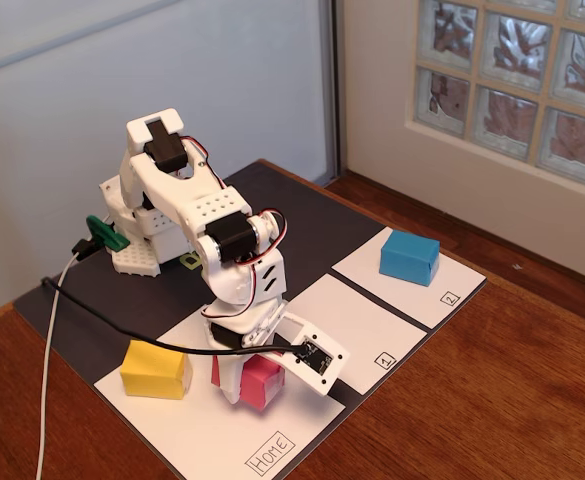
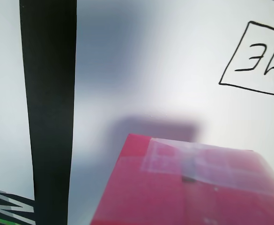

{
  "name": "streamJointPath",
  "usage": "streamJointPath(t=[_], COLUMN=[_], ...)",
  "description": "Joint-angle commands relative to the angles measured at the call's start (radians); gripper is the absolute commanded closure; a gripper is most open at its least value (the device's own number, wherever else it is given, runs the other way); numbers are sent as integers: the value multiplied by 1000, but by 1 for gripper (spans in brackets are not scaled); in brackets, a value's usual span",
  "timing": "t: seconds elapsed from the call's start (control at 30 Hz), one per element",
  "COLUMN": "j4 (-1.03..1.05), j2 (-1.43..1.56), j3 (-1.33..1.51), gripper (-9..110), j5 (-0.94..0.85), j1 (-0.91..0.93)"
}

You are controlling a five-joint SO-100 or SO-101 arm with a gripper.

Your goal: Move box red to home

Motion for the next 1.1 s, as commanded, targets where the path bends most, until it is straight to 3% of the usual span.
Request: streamJointPath(t=[0.0,0.5,1.07], j4=[-31,-184,-287], j2=[104,233,189], j3=[34,311,344], gripper=[102,102,102], j5=[5,3,-17], j1=[-9,-15,11])
